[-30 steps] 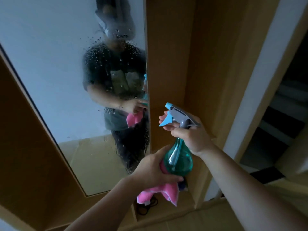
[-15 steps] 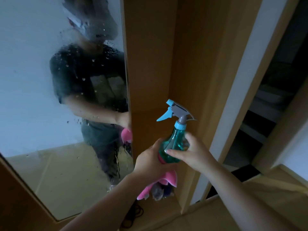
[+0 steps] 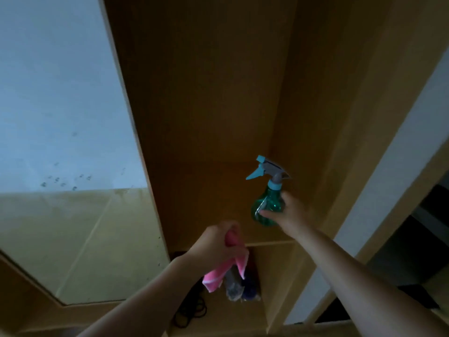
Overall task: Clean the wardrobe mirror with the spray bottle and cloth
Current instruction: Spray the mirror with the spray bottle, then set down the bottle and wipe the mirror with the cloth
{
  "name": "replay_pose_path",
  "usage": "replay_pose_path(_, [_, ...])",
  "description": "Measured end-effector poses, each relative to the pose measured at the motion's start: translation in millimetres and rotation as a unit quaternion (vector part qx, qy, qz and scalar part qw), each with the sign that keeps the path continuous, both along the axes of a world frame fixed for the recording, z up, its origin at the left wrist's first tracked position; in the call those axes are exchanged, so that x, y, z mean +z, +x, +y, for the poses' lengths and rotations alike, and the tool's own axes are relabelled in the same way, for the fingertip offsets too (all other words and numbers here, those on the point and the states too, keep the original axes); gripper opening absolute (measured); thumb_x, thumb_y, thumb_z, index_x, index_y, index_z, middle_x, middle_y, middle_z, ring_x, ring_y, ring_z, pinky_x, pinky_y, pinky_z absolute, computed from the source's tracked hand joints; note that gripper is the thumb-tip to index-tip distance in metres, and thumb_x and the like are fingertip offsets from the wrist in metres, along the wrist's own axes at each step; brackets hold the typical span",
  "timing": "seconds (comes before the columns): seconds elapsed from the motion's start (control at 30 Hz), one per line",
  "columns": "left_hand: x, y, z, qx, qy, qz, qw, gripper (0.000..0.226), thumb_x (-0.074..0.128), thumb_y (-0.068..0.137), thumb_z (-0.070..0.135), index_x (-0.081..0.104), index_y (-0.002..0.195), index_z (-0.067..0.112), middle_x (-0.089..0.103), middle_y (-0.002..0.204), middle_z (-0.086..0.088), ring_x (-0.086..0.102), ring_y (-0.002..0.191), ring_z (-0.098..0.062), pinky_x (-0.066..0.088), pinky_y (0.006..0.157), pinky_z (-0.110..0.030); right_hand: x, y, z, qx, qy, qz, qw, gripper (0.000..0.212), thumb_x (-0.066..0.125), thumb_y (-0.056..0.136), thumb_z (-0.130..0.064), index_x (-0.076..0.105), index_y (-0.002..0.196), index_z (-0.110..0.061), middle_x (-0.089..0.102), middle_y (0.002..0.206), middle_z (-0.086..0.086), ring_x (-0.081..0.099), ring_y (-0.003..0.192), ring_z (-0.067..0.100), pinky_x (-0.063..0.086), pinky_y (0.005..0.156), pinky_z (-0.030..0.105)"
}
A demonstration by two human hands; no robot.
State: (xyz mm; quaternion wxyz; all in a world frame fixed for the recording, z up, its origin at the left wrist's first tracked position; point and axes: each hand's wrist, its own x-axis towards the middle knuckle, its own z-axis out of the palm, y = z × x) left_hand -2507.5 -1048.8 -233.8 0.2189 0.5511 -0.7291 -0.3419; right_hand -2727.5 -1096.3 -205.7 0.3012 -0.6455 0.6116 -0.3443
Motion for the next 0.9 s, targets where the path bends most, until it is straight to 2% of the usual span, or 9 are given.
replay_pose_path(0.1, [-6, -7, -6, 0.036, 0.008, -0.008, 0.999, 0.035, 0.074, 0.078, 0.039, 0.051, 0.105, 0.046, 0.06, 0.097, 0.02, 0.06, 0.086, 0.003, 0.051, 0.065, -0.015, -28, -12, -33, 0.018, 0.032, 0.009, 0.999, 0.037, 0.08, 0.076, -0.03, 0.051, 0.1, -0.033, 0.058, 0.09, -0.022, 0.058, 0.086, -0.005, 0.038, 0.062, 0.009])
replay_pose_path(0.17, [-10, -9, -6, 0.059, 0.006, -0.011, 0.998, 0.035, 0.073, 0.079, 0.04, 0.053, 0.108, 0.041, 0.06, 0.098, 0.019, 0.06, 0.088, 0.002, 0.051, 0.066, -0.015, -46, -15, -49, 0.022, 0.035, 0.017, 0.999, 0.037, 0.079, 0.077, -0.027, 0.053, 0.103, -0.028, 0.06, 0.092, -0.018, 0.062, 0.094, 0.008, 0.044, 0.069, 0.016])
replay_pose_path(0.3, [-15, -14, -1, 0.084, 0.008, -0.014, 0.996, 0.026, 0.073, 0.08, 0.036, 0.056, 0.099, 0.039, 0.063, 0.094, 0.02, 0.061, 0.084, 0.008, 0.054, 0.07, -0.012, -69, -13, -65, 0.029, 0.068, 0.028, 0.997, 0.05, 0.078, 0.079, -0.025, 0.054, 0.123, -0.018, 0.064, 0.113, -0.002, 0.06, 0.11, 0.019, 0.049, 0.094, 0.037])
replay_pose_path(0.43, [-17, -17, 1, 0.109, 0.019, -0.008, 0.994, 0.023, 0.074, 0.08, 0.035, 0.058, 0.096, 0.037, 0.067, 0.093, 0.017, 0.064, 0.084, 0.004, 0.057, 0.073, -0.019, -82, -13, -72, 0.031, 0.095, 0.032, 0.994, 0.062, 0.076, 0.081, -0.029, 0.048, 0.135, -0.017, 0.059, 0.128, 0.001, 0.054, 0.123, 0.023, 0.044, 0.1, 0.038])
replay_pose_path(0.6, [-15, -18, -1, 0.115, 0.02, -0.014, 0.993, 0.024, 0.073, 0.08, 0.036, 0.053, 0.087, 0.048, 0.065, 0.092, 0.019, 0.061, 0.081, 0.01, 0.051, 0.063, -0.009, -91, -13, -76, 0.04, 0.1, 0.067, 0.992, 0.055, 0.074, 0.084, -0.029, 0.048, 0.131, -0.015, 0.058, 0.127, 0.005, 0.053, 0.122, 0.024, 0.042, 0.096, 0.034])
replay_pose_path(0.7, [-13, -19, -3, 0.116, 0.023, -0.012, 0.993, 0.022, 0.072, 0.081, 0.035, 0.054, 0.089, 0.046, 0.064, 0.093, 0.02, 0.061, 0.083, 0.008, 0.05, 0.063, -0.009, -89, -13, -73, 0.04, 0.088, 0.091, 0.991, 0.07, 0.072, 0.085, -0.035, 0.037, 0.143, -0.016, 0.053, 0.137, 0.006, 0.051, 0.127, 0.024, 0.042, 0.098, 0.033])
replay_pose_path(0.77, [-11, -18, -5, 0.114, 0.023, -0.003, 0.993, 0.019, 0.071, 0.082, 0.034, 0.057, 0.091, 0.043, 0.065, 0.094, 0.018, 0.062, 0.085, 0.006, 0.053, 0.067, -0.013, -89, -16, -66, 0.013, 0.041, 0.142, 0.989, 0.082, 0.071, 0.084, -0.041, 0.028, 0.149, -0.016, 0.05, 0.14, 0.005, 0.054, 0.124, 0.023, 0.044, 0.087, 0.026])
replay_pose_path(0.83, [-9, -17, -6, 0.111, 0.02, -0.003, 0.994, 0.019, 0.071, 0.083, 0.034, 0.057, 0.093, 0.041, 0.065, 0.094, 0.018, 0.062, 0.085, 0.006, 0.054, 0.069, -0.016, -95, -21, -55, -0.006, -0.03, 0.186, 0.982, 0.074, 0.068, 0.086, -0.041, 0.034, 0.146, -0.015, 0.05, 0.136, 0.009, 0.059, 0.113, 0.021, 0.044, 0.075, 0.02])
replay_pose_path(0.9, [-6, -15, -6, 0.107, 0.013, -0.006, 0.994, 0.018, 0.07, 0.083, 0.033, 0.058, 0.094, 0.039, 0.065, 0.095, 0.017, 0.063, 0.086, 0.003, 0.057, 0.073, -0.021, -109, -26, -45, 0.038, -0.089, 0.225, 0.97, 0.058, 0.062, 0.09, -0.035, 0.043, 0.14, -0.014, 0.05, 0.132, 0.01, 0.059, 0.105, 0.018, 0.046, 0.073, 0.02])
